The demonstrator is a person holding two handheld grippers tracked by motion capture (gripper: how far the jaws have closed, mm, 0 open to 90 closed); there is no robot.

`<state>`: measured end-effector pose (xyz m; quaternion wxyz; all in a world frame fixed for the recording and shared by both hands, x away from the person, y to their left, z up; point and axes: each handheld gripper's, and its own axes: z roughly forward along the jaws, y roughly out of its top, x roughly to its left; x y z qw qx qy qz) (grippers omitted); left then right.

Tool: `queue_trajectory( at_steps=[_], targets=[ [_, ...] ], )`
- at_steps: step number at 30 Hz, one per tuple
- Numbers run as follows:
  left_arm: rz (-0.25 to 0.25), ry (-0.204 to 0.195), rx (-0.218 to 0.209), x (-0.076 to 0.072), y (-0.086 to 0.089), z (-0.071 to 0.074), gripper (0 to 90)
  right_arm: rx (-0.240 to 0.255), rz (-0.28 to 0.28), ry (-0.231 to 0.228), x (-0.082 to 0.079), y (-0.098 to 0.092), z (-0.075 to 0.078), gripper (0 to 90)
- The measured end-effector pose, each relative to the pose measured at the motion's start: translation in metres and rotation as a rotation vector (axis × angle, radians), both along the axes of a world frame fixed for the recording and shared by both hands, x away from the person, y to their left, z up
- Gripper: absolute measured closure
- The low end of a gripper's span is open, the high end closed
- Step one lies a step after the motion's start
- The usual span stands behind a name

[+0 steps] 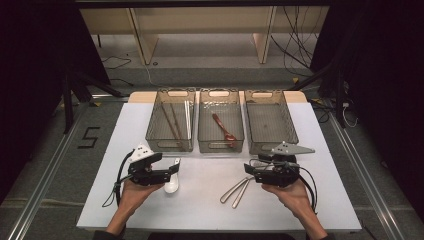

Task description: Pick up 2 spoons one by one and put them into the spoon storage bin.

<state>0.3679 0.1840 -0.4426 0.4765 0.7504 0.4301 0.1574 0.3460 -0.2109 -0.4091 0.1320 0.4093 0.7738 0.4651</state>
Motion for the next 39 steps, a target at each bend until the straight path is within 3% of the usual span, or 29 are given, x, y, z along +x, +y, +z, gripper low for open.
queue_trajectory(
  at_steps=[10,14,17,19,25,31,39],
  targets=[
    [-0.057,0.018,0.041,0.016,-0.013,-0.004,38.3,0.027,-0.012,-0.021,-0.018,-0.012,-0.018,31.0],
    [-0.06,0.026,0.088,0.021,-0.017,-0.006,46.3,0.026,-0.004,-0.017,-0.023,-0.014,-0.023,28.5],
    [-0.086,0.014,0.094,0.024,-0.02,-0.008,57.2,0.027,0.0,-0.012,-0.026,-0.014,-0.025,28.1],
    [-0.11,0.013,0.126,0.027,-0.022,-0.009,64.9,0.03,0.005,-0.008,-0.027,-0.014,-0.026,28.2],
    [-0.135,0.063,0.199,0.037,-0.029,-0.02,87.7,0.022,0.006,-0.009,-0.03,-0.014,-0.027,28.3],
    [-0.144,0.128,0.246,0.045,-0.033,-0.033,89.0,0.016,0.013,-0.004,-0.031,-0.012,-0.029,28.5],
    [-0.133,0.163,0.273,0.051,-0.03,-0.042,89.0,0.014,0.021,-0.004,-0.032,-0.01,-0.029,28.8]
  ],
)
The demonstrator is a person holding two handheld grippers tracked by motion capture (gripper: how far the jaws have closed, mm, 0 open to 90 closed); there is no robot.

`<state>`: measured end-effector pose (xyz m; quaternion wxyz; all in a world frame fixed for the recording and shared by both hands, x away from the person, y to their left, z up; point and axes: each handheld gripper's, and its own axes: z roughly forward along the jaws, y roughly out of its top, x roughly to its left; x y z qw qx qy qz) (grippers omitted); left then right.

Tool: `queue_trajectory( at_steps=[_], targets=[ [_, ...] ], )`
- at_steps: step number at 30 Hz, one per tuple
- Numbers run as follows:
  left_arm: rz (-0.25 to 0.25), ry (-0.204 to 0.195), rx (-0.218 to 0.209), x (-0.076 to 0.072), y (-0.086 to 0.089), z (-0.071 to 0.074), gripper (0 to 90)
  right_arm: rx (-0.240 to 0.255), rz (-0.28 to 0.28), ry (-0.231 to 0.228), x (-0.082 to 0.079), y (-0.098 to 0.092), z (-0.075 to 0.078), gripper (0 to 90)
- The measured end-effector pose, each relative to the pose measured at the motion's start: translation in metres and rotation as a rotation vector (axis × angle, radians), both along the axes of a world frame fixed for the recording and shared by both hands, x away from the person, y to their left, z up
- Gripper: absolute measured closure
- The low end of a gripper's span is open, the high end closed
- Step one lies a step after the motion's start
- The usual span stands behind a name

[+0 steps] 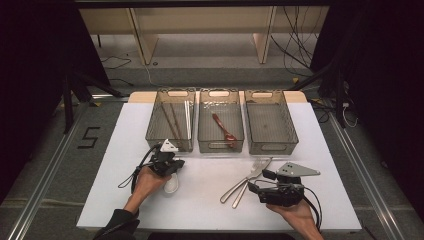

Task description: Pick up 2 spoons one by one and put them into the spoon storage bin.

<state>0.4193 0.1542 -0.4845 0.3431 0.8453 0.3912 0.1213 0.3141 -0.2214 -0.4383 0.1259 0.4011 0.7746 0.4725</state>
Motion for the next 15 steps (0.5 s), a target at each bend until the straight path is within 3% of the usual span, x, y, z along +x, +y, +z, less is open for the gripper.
queue_trajectory(
  at_steps=[15],
  targets=[
    [0.047,0.039,0.052,-0.001,0.023,0.001,88.9,0.001,0.008,0.001,-0.001,0.0,0.0,29.0]
  ],
)
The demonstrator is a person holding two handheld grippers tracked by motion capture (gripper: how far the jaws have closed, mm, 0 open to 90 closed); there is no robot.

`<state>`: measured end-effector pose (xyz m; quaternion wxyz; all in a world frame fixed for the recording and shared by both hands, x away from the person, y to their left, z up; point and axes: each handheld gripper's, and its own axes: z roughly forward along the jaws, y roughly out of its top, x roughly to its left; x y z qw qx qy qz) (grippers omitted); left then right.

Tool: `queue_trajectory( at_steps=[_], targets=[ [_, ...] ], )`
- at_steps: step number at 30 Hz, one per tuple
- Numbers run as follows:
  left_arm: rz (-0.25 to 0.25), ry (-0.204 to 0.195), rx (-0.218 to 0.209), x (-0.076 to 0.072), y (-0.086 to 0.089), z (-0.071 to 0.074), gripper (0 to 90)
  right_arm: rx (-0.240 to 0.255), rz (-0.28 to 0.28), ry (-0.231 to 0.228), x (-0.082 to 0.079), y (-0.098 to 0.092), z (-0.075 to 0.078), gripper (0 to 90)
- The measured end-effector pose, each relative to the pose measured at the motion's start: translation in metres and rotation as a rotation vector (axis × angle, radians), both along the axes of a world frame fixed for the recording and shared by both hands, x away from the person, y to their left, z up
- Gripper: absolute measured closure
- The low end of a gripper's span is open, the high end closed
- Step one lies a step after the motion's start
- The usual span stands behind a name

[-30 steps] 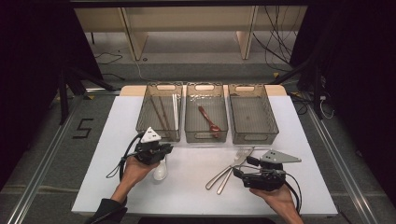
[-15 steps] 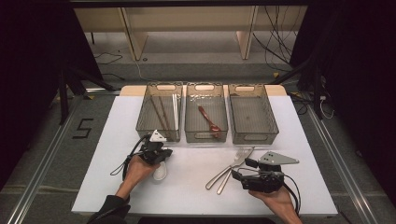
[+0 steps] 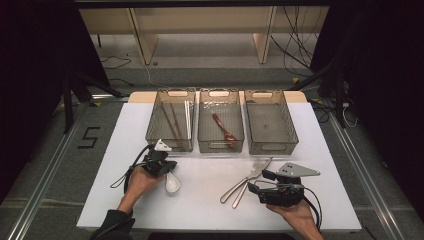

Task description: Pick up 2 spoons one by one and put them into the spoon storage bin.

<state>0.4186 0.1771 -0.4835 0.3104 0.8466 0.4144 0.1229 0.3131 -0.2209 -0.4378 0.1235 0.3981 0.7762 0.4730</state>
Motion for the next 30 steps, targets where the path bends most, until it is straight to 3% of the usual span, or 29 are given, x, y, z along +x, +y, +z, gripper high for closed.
queue_trajectory(
  at_steps=[9,16,30],
  targets=[
    [0.044,0.052,0.038,-0.009,0.02,0.004,88.9,-0.002,0.007,0.001,0.0,0.002,0.0,29.1],
    [0.071,0.091,0.06,-0.024,0.036,0.006,88.9,-0.002,0.006,-0.002,0.0,0.001,0.0,29.2],
    [0.058,0.138,0.087,-0.055,0.043,0.009,88.8,0.003,0.004,-0.006,-0.002,0.001,0.003,29.1]
  ],
)
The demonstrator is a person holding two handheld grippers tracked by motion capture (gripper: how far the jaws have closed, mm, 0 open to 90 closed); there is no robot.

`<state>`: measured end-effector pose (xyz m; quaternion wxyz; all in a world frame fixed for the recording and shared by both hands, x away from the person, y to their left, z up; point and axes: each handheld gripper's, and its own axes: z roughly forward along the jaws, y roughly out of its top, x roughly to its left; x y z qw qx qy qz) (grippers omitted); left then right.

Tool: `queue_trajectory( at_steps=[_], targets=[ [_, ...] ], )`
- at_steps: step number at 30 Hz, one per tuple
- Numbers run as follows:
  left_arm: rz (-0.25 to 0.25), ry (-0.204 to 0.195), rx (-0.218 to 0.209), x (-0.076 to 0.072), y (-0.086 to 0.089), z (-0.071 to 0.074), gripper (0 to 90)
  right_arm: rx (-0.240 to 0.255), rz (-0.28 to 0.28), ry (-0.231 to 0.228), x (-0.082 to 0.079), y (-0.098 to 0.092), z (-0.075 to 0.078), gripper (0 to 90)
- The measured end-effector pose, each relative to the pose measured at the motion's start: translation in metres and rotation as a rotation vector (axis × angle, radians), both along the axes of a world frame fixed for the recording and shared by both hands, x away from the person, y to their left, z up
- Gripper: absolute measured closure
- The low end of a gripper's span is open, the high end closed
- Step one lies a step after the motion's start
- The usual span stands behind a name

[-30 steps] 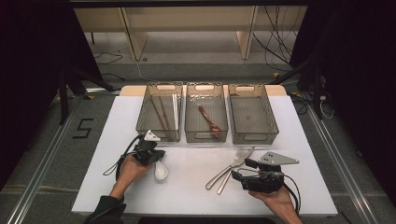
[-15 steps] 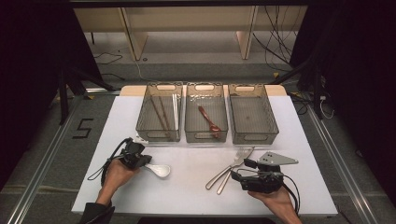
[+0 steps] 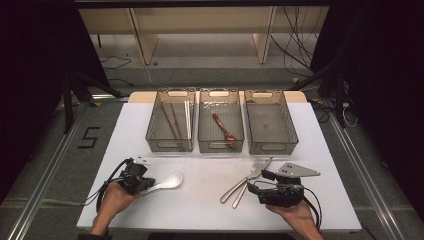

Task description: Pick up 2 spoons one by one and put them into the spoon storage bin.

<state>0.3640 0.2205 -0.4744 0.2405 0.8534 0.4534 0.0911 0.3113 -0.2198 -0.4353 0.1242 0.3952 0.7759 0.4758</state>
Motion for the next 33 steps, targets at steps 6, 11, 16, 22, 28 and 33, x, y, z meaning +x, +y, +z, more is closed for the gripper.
queue_trajectory(
  at_steps=[6,11,16,22,28,33],
  targets=[
    [-0.022,0.032,0.012,-0.008,-0.002,0.002,88.8,-0.005,-0.005,-0.002,0.0,-0.001,0.0,29.1],
    [-0.038,0.059,0.008,-0.013,-0.005,0.003,88.8,-0.003,-0.003,-0.005,-0.001,0.0,0.001,29.2],
    [-0.06,0.081,0.006,-0.018,-0.009,0.003,88.8,-0.002,-0.004,-0.005,-0.001,-0.001,0.001,29.2],
    [-0.061,0.09,-0.004,-0.019,-0.01,0.004,88.4,-0.002,-0.003,-0.004,-0.002,0.0,0.001,29.2],
    [-0.028,0.072,-0.022,-0.018,-0.009,0.012,75.1,-0.001,-0.002,-0.004,-0.001,0.0,0.0,29.2],
    [-0.004,0.064,-0.03,-0.018,-0.008,0.02,58.9,0.0,-0.002,-0.004,-0.001,0.0,0.0,29.1]
  ],
)
